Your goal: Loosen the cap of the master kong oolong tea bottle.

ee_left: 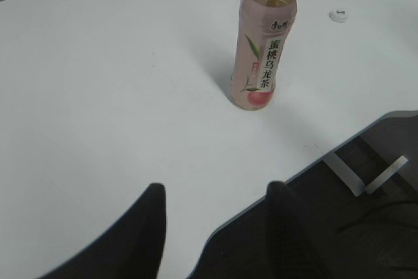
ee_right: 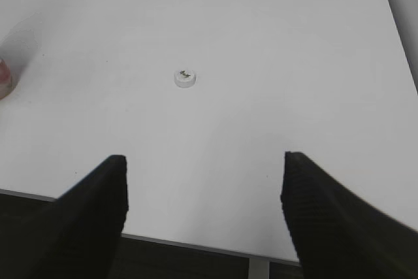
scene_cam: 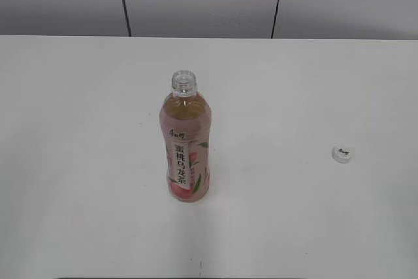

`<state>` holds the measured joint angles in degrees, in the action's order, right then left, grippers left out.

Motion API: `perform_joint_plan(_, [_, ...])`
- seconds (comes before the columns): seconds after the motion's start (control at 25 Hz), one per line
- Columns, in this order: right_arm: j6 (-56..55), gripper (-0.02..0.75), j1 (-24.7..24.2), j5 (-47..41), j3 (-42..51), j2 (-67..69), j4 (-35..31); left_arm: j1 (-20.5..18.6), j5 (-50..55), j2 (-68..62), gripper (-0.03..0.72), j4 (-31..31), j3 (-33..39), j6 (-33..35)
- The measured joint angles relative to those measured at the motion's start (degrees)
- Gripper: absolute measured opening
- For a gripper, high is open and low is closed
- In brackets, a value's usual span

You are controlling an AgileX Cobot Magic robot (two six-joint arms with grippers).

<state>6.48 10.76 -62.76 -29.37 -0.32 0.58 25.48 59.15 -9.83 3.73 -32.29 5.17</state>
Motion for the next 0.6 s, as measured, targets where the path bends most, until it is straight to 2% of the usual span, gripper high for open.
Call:
perform_joint_plan(0.16, [0.0,0.555,0.0,0.0,0.0,0.0,0.0,0.0,0.0,0.0,0.3,0.0,0.0,0.0])
perform_joint_plan(0.52, [0.0,0.555,0.0,0.0,0.0,0.0,0.0,-0.08,0.0,0.0,0.298,0.0,0.0,0.02])
perform_joint_plan(0.6, [0.0,0.555,0.0,0.0,0.0,0.0,0.0,-1.5,0.0,0.0,0.298,0.0,0.0,0.02])
